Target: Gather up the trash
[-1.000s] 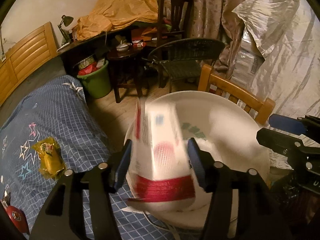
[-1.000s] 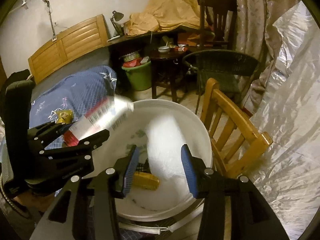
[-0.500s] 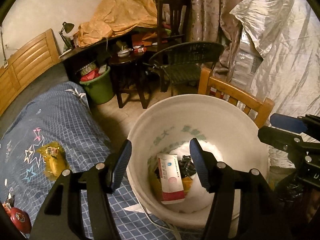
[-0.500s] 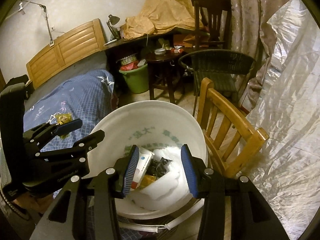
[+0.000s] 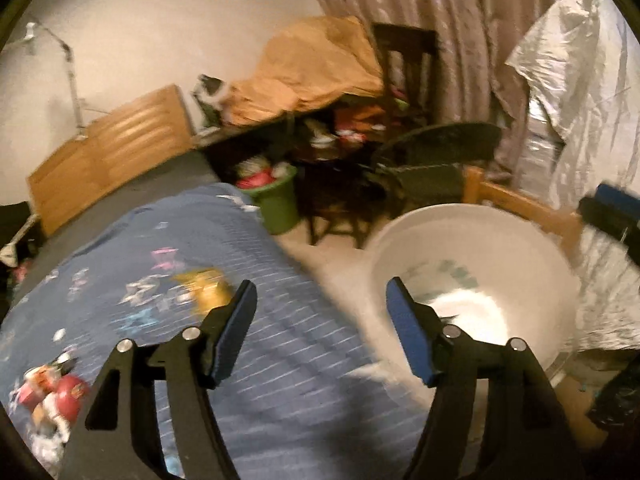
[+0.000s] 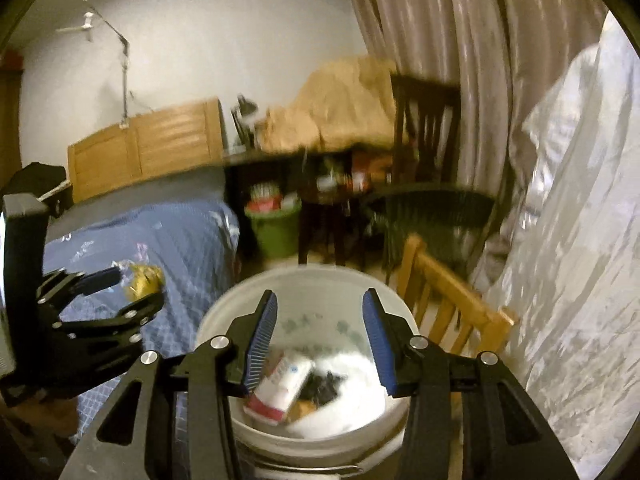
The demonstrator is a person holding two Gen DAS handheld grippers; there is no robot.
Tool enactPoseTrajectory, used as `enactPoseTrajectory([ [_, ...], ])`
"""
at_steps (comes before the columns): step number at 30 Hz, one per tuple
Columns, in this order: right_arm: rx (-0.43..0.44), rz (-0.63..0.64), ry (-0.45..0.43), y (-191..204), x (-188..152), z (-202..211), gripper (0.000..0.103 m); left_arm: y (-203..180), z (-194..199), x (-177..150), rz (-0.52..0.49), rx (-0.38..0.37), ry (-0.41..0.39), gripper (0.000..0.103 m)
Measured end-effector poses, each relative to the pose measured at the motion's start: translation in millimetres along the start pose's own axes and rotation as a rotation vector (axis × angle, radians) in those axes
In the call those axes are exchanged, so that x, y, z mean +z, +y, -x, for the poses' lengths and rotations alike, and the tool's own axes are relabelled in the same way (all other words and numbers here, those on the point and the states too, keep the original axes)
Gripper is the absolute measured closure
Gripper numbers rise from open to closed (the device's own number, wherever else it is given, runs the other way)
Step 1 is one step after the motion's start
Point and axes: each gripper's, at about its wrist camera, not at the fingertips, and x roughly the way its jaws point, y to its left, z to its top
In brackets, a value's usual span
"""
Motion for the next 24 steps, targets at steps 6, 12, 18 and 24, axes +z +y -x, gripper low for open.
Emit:
enactPoseTrajectory([
  [6, 0.006, 0.088, -0.171, 54, -18, 38, 0.037, 63, 39, -39, 0.083, 0.1, 0.011, 0.034],
  [12, 0.089, 0.115, -0.17, 105, -31, 49, 0.027, 137, 79, -74, 0.209, 0.193, 0.028, 0.032],
  [18, 0.194, 0.151, -0.1, 173, -50, 50, 0.018, 213, 121, -118, 0.37, 0.287, 0.061, 0.028],
  [24, 0.296, 0.209, -0.013, 241, -75, 48, 0.013, 303, 154, -175, 0.62, 0.361, 0.143, 0.026],
])
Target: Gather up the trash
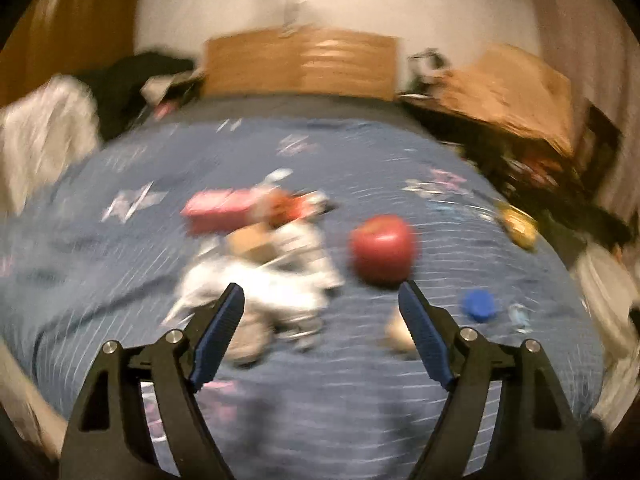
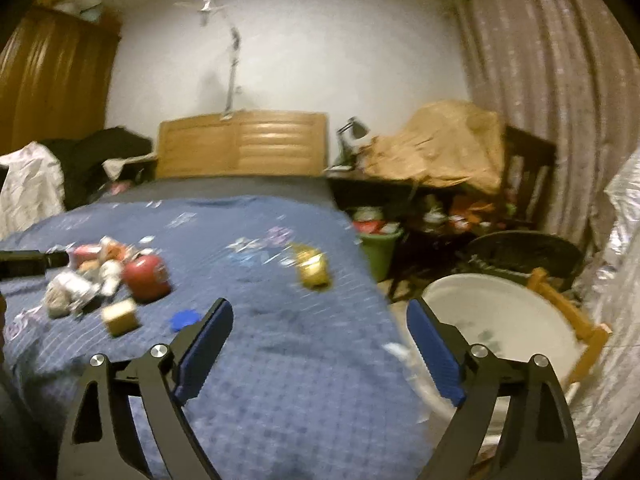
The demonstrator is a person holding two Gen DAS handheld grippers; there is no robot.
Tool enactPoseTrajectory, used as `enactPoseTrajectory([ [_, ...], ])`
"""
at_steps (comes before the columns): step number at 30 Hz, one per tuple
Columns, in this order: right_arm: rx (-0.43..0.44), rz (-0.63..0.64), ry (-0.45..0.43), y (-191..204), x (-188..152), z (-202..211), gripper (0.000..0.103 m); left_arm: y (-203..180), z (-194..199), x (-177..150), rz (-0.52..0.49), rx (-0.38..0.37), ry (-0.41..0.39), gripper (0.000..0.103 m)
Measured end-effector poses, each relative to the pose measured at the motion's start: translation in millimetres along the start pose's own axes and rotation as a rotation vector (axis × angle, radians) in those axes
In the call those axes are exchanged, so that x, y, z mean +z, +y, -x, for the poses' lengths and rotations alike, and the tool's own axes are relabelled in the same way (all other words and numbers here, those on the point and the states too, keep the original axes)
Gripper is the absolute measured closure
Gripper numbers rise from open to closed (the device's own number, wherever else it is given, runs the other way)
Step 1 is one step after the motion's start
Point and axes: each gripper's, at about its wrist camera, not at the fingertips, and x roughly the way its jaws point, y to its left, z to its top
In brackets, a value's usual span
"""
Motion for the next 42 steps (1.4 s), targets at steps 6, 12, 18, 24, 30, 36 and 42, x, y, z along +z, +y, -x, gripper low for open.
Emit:
enactPoseTrajectory([
  [6, 0.083, 0.052, 0.068, 46, -14, -17, 0.011, 104, -25, 9, 0.361, 0.039, 0.163, 0.026],
  [12, 0.106, 0.07, 0.11, 55, -18, -27, 0.011, 113, -50, 13, 0.462, -0.028, 0.291, 0.026],
  [18, 0.113, 0.075, 0.137, 55, -21, -33, 0.011, 109, -88, 25, 0.518, 0.032, 0.389, 0.026],
  [24, 0.129, 0.055, 0.17, 52, -26, -39, 0.011, 117, -120, 15, 0.606, -0.037, 0.428, 0.048],
  [30, 0.159, 0.049, 0.182, 51, -28, -39, 0.011, 137, -104, 19, 0.685, -0.218, 0.377, 0.099],
  [36, 0.177, 0.065, 0.169, 57, -25, -33, 0.011, 135, -69, 24, 0.657, -0.305, 0.313, 0.102],
  [42, 0.185, 0.07, 0.166, 60, -24, -29, 0.011, 132, -39, 32, 0.644, -0.402, 0.288, 0.103],
])
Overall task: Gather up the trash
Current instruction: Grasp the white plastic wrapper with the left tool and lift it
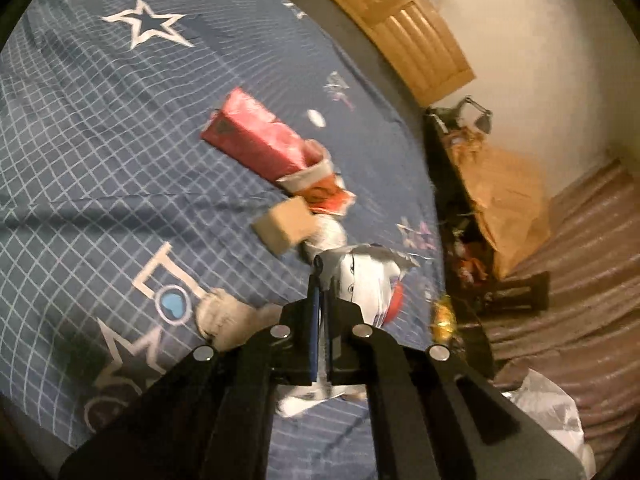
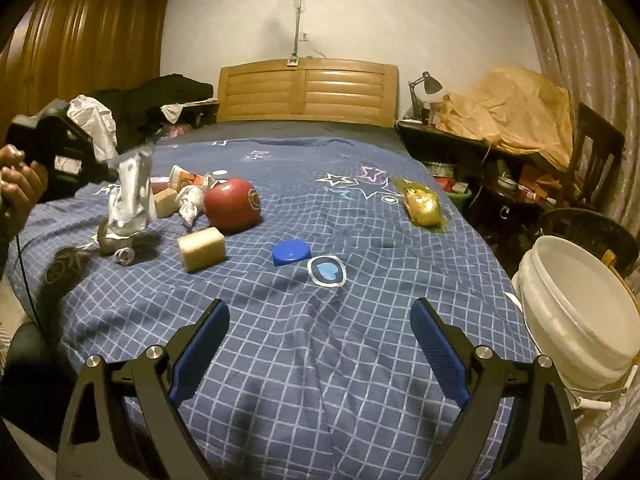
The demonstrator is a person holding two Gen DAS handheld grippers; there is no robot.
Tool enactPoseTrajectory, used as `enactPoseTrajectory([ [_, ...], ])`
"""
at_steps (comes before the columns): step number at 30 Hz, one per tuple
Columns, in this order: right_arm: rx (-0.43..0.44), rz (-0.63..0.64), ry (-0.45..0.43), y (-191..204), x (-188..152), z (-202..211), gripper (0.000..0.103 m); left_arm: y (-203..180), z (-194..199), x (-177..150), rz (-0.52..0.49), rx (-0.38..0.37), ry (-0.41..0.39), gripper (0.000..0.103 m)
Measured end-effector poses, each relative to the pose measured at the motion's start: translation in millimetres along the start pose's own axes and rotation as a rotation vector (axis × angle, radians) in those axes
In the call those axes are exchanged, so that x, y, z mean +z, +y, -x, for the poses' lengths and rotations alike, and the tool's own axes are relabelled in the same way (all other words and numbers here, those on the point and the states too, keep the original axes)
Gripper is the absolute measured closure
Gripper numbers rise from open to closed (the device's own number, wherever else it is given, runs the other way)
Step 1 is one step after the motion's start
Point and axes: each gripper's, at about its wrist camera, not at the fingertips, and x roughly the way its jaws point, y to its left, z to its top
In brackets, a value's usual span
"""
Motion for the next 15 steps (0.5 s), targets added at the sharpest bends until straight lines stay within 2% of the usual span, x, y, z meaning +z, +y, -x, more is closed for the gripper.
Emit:
enactPoseTrajectory([
  [7, 0.013, 0.008, 0.0, 6, 1, 2, 0.011, -31, 30, 2, -0.022, -0.105, -0.03, 0.103],
  [10, 0.017, 0.008, -0.001, 6, 1, 2, 0.011, -34, 45, 5, -0.05, -0.071, -0.035, 0.103],
  [15, 0.044, 0.003, 0.011, 10, 3, -4, 0.011, -8, 71, 15, -0.046, 0.03, -0.038, 0.103],
])
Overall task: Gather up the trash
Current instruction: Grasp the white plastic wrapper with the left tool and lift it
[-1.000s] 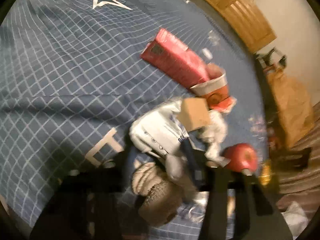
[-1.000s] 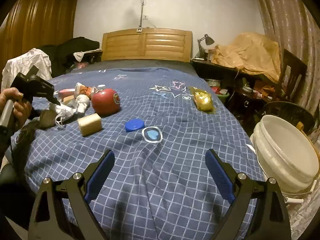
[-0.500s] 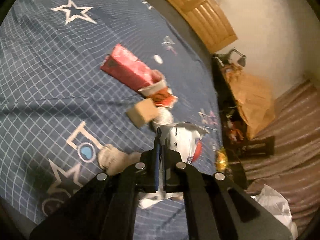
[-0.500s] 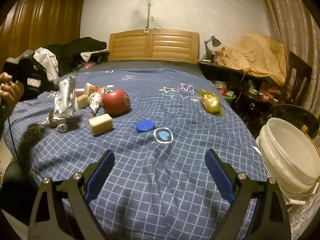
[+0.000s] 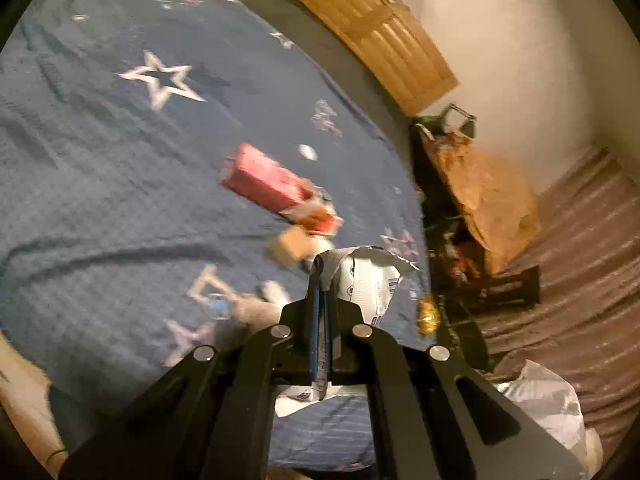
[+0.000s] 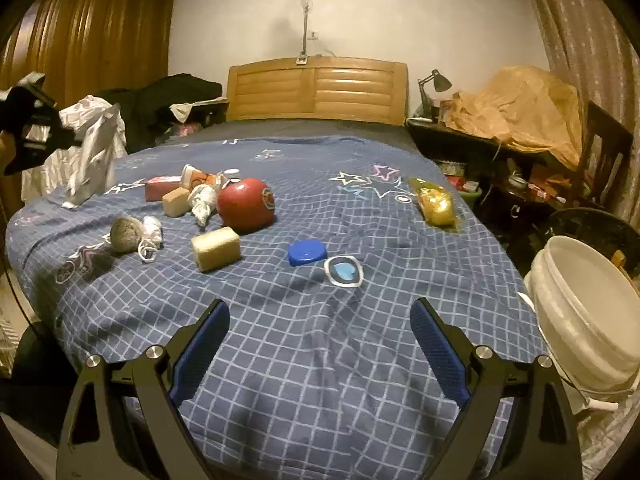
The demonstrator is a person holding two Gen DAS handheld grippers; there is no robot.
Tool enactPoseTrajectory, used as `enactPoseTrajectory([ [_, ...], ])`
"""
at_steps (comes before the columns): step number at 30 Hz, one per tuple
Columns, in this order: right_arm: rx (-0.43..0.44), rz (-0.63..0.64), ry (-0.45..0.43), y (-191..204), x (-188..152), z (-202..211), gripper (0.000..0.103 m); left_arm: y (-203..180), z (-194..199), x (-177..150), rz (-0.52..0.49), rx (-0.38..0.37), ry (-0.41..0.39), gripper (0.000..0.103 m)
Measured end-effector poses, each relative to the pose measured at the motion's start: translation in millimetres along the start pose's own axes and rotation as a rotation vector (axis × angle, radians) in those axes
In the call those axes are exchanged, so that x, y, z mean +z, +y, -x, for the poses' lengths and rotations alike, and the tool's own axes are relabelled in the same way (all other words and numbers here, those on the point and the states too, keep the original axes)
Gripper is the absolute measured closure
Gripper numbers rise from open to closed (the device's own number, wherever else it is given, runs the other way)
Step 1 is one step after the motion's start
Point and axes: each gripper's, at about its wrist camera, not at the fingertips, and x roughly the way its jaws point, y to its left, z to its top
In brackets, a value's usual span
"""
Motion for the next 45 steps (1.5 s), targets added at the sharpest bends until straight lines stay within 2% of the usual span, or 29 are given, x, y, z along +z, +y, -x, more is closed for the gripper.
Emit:
enactPoseTrajectory([
  [4, 0.027, 0.009, 0.018, 9, 1, -6, 0.011, 29, -1, 10, 0.01, 0.081, 0.035, 0.103],
  [9, 0.043, 0.038, 0.028, 23, 2, -11, 0.011, 66, -39, 20, -0.033, 0.202, 0.13, 0.102],
  [12, 0.042, 0.049, 0.036, 28, 4, -12, 0.011, 88, -62, 19, -0.04, 0.308, 0.135, 0.099],
  [13, 0.039, 0.053, 0.036, 29, 4, -12, 0.011, 92, -63, 18, -0.044, 0.318, 0.132, 0.098],
  [15, 0.037, 0.055, 0.038, 30, 5, -12, 0.011, 93, -61, 12, -0.071, 0.338, 0.098, 0.088],
  [17, 0.041, 0.054, 0.045, 32, 6, -14, 0.011, 89, -49, 9, -0.107, 0.339, 0.04, 0.067],
  [20, 0.052, 0.061, 0.053, 37, 7, -18, 0.011, 78, -30, 8, -0.169, 0.347, -0.038, 0.053],
  [24, 0.071, 0.084, 0.057, 47, 9, -21, 0.011, 59, -10, 0, -0.235, 0.362, -0.12, 0.04],
  [27, 0.079, 0.093, 0.058, 53, 11, -23, 0.011, 50, -15, -11, -0.265, 0.348, -0.11, 0.035],
  [30, 0.083, 0.102, 0.057, 57, 13, -23, 0.011, 43, -34, -19, -0.315, 0.391, -0.095, 0.03],
  [33, 0.081, 0.108, 0.053, 60, 16, -22, 0.011, 47, -66, -28, -0.361, 0.487, -0.043, 0.031],
  [34, 0.081, 0.108, 0.054, 60, 16, -22, 0.011, 49, -75, -32, -0.383, 0.504, -0.035, 0.036],
  [35, 0.081, 0.108, 0.055, 61, 17, -23, 0.011, 52, -84, -34, -0.408, 0.49, -0.025, 0.048],
  [36, 0.075, 0.11, 0.055, 61, 19, -24, 0.011, 53, -88, -35, -0.407, 0.448, -0.018, 0.055],
  [38, 0.067, 0.109, 0.057, 63, 28, -27, 0.011, 51, -86, -35, -0.406, 0.439, -0.038, 0.066],
  [40, 0.085, 0.092, 0.059, 62, 39, -31, 0.011, 51, -85, -36, -0.42, 0.439, -0.05, 0.071],
  [45, 0.149, 0.104, 0.011, 71, 75, -40, 0.011, 57, -79, -38, -0.42, 0.41, -0.063, 0.075],
])
